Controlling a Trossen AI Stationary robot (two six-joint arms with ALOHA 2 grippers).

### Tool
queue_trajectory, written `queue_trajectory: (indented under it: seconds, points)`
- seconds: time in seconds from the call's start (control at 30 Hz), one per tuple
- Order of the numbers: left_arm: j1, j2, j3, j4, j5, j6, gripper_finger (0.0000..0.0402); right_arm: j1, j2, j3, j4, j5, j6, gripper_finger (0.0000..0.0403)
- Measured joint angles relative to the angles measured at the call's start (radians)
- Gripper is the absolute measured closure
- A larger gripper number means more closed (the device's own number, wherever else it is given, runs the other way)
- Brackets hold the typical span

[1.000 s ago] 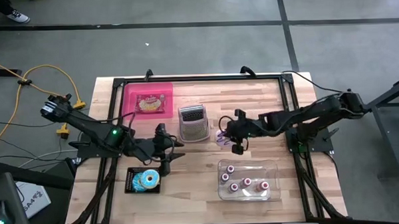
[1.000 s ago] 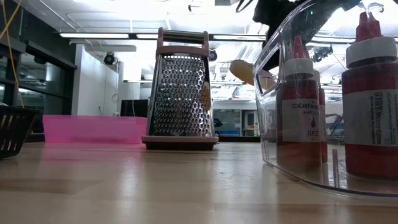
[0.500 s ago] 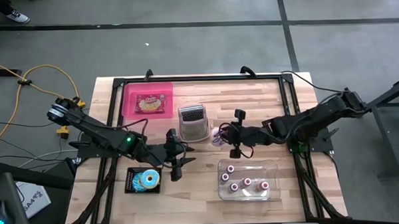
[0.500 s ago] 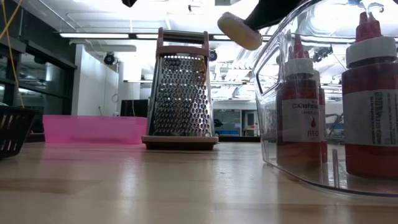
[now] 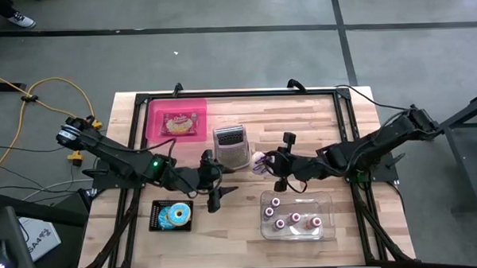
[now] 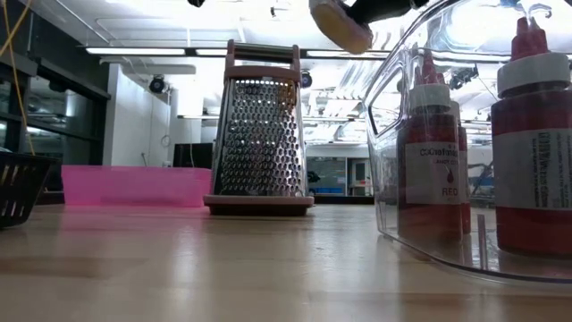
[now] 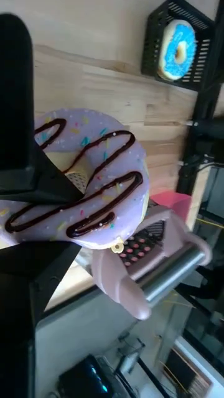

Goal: Pick & Place Food Item
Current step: Put the purple donut toy into the black bin

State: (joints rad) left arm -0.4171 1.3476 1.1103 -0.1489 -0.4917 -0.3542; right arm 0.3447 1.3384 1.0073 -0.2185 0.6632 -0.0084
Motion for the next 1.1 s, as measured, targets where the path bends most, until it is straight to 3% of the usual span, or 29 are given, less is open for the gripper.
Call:
queue_trajectory:
  seconds: [0.4, 1.1]
  points:
    - [0.064, 0.011, 0.0, 0.103, 0.021, -0.005, 0.0144, 0.059, 0.0, 0.0, 0.122, 0.18, -0.15, 0.0327]
    - [0.141, 0.011, 0.0, 0.222, 0.032, -0.012, 0.0144, 0.068, 0.0, 0.0, 0.255, 0.227, -0.272, 0.0327]
